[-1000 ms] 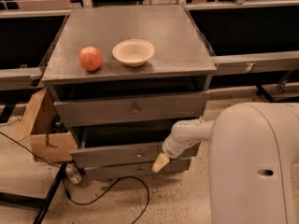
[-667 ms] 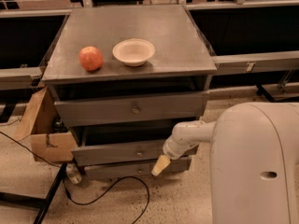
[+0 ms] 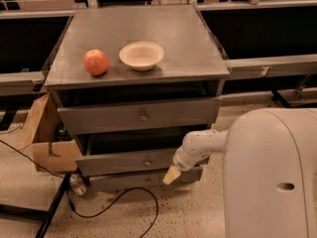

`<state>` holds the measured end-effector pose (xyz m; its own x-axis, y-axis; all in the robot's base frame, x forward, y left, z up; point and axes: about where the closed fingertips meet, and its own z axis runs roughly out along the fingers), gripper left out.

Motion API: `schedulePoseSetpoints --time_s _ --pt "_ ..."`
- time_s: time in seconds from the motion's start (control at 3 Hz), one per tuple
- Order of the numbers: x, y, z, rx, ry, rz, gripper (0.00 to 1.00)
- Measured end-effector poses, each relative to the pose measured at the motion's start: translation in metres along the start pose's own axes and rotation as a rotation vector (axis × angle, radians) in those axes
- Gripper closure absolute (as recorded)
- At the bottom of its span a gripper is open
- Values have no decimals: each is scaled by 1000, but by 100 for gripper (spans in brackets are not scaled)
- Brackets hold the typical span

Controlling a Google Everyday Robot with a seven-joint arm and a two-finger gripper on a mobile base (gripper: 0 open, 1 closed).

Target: Close middle drawer

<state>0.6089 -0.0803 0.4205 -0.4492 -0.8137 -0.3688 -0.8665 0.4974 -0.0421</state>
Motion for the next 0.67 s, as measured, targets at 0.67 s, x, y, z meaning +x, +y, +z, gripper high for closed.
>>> schedulePoseSetpoints --time_s 0.67 --pt "-20 -32 -6 16 17 -78 72"
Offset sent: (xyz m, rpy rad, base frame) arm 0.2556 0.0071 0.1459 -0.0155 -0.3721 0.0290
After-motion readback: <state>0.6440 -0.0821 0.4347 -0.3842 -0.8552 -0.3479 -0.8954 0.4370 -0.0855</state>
